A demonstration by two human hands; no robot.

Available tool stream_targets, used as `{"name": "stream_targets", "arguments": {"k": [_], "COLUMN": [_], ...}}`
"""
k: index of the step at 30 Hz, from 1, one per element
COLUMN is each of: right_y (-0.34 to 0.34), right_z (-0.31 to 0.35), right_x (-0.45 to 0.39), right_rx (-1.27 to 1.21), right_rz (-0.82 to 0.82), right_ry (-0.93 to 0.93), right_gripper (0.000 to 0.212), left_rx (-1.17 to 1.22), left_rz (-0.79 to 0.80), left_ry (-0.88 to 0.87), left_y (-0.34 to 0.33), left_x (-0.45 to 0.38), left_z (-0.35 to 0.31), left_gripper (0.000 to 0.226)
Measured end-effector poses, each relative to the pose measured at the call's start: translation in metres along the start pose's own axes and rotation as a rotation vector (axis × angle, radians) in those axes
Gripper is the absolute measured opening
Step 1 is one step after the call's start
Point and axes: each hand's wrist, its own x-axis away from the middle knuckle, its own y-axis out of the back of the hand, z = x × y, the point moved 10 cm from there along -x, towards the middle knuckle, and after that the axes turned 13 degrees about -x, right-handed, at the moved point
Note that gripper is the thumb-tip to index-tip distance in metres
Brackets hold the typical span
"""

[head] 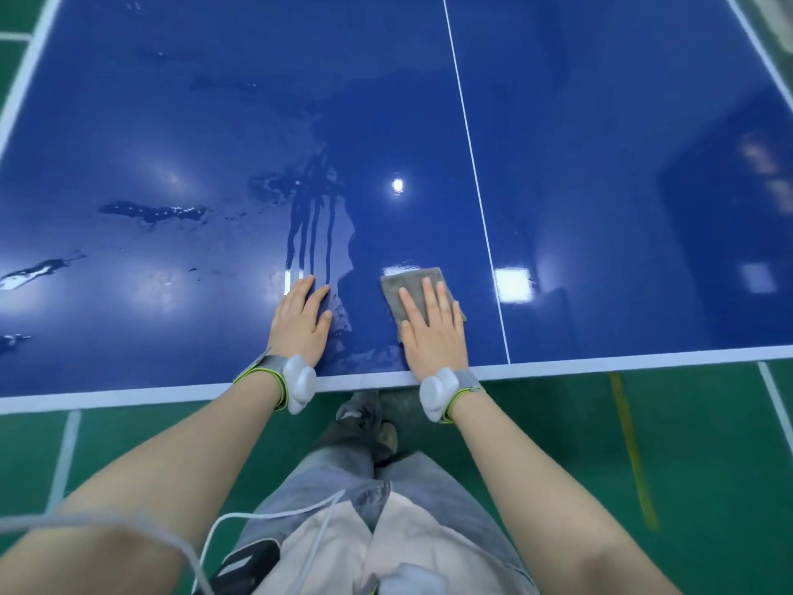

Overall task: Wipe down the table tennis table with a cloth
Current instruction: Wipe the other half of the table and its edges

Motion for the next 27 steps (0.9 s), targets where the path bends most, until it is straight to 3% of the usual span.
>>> {"name": "stream_targets", "arguments": {"k": [3, 6, 9, 12, 16, 22, 27], "right_y": [0.008, -0.001, -0.009, -0.027, -0.027, -0.002, -0.013], "right_z": [-0.025, -0.013, 0.03, 0.06, 0.045, -0.034, -0.005], "right_x": [0.01, 0.016, 0.023, 0.031, 0.036, 0.064, 0.064], "right_rx": [-0.042, -0.016, -0.015, -0.046, 0.005, -0.074, -0.109], "right_rz": [-0.052, -0.054, -0.123, -0.002, -0.02, -0.156, -0.181], "right_ry": [-0.136, -0.199, -0.123, -0.053, 0.03, -0.282, -0.428], "right_gripper": [0.069, 0.053, 0.054, 0.053, 0.051, 0.064, 0.056], "left_rx": [0.023, 0.024, 0.011, 0.0, -0.012, 0.024, -0.005], "left_rz": [0.008, 0.019, 0.027, 0.025, 0.039, 0.156, 0.161], "left_ry": [0.012, 0.013, -0.002, -0.032, -0.083, -0.182, -0.258], "left_y": [-0.001, -0.004, -0.006, -0.006, -0.005, -0.002, 0.007], "left_x": [0.004, 0.014, 0.023, 0.026, 0.028, 0.034, 0.043], "left_z": [0.0, -0.001, 0.0, 0.001, 0.001, 0.007, 0.02], "left_gripper": [0.044, 0.044, 0.045, 0.045, 0.046, 0.043, 0.043]}}
